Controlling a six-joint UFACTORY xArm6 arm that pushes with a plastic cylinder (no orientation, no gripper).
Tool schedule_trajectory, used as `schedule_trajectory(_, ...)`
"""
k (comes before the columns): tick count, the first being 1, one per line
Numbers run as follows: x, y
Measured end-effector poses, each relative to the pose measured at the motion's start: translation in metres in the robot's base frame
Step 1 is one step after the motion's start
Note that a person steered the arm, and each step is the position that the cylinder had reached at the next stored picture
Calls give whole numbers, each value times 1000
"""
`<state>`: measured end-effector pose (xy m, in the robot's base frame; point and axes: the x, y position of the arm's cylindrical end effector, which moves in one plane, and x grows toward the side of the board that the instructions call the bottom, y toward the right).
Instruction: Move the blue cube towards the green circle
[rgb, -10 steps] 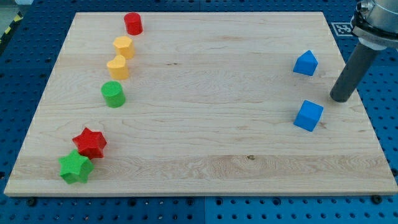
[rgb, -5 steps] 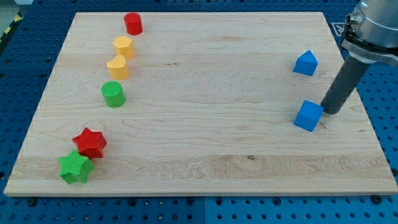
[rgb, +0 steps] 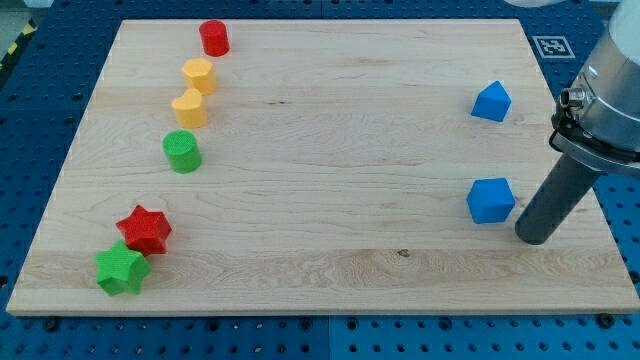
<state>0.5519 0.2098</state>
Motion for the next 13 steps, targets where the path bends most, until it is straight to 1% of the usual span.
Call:
schedule_trajectory(1, -5, -1)
schedule_trajectory(2, -16, 9)
schedule_trajectory(4, -18, 12)
schedule_trajectory(5, -8, 4)
schedule_trajectory(6, -14, -20)
schedule_trajectory(7, -34, -27)
schedule_trajectory(8, -45, -27)
schedule_trajectory(10, -51, -27)
schedule_trajectory(11, -49, -37)
schedule_trajectory(13, -49, -79)
